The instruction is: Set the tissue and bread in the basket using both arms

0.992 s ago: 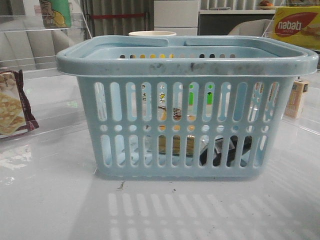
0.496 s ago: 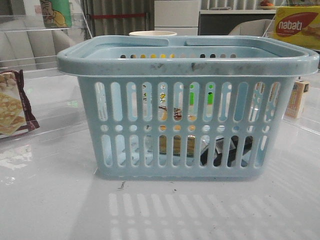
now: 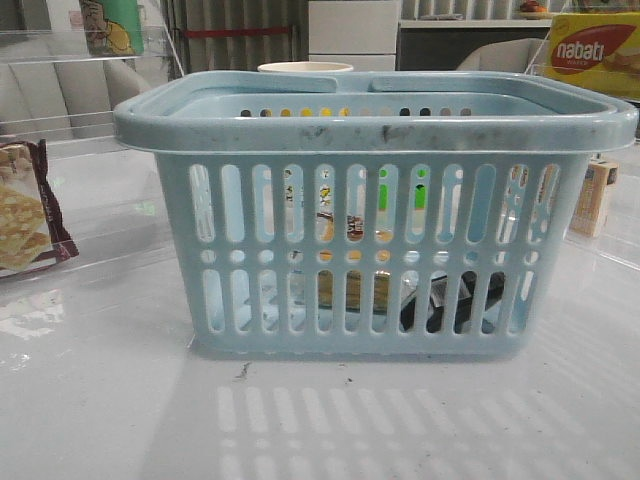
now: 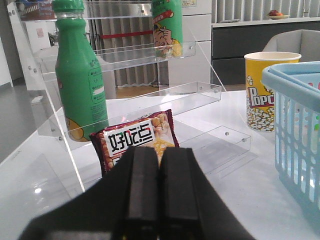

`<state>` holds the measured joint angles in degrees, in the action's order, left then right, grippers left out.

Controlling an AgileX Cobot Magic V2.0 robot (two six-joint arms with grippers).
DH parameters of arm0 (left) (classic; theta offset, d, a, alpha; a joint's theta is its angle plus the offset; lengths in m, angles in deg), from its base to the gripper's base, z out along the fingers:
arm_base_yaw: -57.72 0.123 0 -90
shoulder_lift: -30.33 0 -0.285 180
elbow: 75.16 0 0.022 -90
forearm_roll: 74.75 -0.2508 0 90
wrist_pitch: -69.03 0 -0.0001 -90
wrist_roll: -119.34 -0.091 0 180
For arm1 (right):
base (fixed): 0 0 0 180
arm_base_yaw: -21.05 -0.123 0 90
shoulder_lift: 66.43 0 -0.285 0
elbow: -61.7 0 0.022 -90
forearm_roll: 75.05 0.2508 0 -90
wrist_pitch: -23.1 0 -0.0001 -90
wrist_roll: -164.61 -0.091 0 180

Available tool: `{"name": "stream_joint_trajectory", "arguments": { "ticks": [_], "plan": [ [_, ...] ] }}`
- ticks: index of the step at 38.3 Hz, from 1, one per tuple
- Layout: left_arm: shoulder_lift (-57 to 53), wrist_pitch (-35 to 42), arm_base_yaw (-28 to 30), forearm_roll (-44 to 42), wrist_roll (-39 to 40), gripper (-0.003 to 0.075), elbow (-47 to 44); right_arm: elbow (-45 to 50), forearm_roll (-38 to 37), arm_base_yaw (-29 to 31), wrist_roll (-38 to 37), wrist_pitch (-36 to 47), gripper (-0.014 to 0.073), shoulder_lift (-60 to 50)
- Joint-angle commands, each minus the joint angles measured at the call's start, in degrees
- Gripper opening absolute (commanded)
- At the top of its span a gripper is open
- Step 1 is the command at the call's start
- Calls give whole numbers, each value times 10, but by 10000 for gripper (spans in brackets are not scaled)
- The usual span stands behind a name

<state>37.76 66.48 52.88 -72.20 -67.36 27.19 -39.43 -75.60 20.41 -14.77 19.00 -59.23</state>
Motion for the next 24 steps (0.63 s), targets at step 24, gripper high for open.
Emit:
{"name": "stream_joint_trajectory", "arguments": {
  "ticks": [24],
  "plan": [
    [-9, 50, -4, 5, 6, 92, 0, 1, -9, 10, 4, 48, 56, -11]
  ]
}}
